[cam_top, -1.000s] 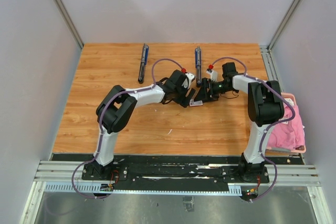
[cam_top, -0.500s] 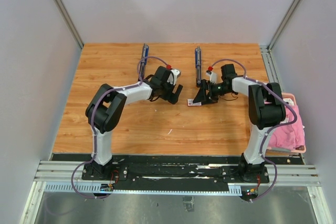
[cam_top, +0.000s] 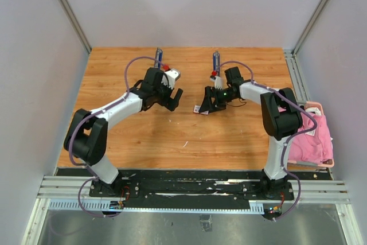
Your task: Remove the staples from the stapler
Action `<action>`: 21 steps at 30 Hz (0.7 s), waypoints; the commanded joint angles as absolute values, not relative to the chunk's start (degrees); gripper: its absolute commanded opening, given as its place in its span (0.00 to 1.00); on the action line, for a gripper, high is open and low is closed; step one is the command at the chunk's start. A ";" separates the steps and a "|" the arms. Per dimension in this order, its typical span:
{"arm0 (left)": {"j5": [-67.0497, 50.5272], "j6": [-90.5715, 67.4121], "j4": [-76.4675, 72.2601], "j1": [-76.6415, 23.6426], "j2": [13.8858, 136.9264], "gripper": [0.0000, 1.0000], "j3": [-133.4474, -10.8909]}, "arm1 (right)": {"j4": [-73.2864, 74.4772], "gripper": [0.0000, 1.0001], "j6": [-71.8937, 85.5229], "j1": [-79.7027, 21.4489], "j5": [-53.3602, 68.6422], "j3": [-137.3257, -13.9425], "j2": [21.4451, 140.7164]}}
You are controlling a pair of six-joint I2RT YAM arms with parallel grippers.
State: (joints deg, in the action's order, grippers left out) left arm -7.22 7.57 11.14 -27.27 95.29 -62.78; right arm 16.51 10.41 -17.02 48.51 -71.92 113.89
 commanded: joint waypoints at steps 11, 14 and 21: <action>-7.68 13.59 12.73 -24.76 81.46 0.98 -57.03 | 18.28 0.78 8.04 -20.00 42.94 -77.14 116.29; -7.29 14.34 13.90 -24.53 79.91 0.98 -57.13 | 19.09 0.78 6.74 -20.04 41.92 -77.31 115.53; -5.84 17.10 19.45 -21.73 70.95 0.98 -56.69 | 23.27 0.78 -5.66 -17.81 29.65 -72.64 101.64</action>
State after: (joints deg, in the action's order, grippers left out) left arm -7.14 14.66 16.51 -23.90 77.41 -57.30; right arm 19.90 3.55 -18.61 39.29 -75.75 112.73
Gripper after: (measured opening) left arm 0.982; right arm 0.775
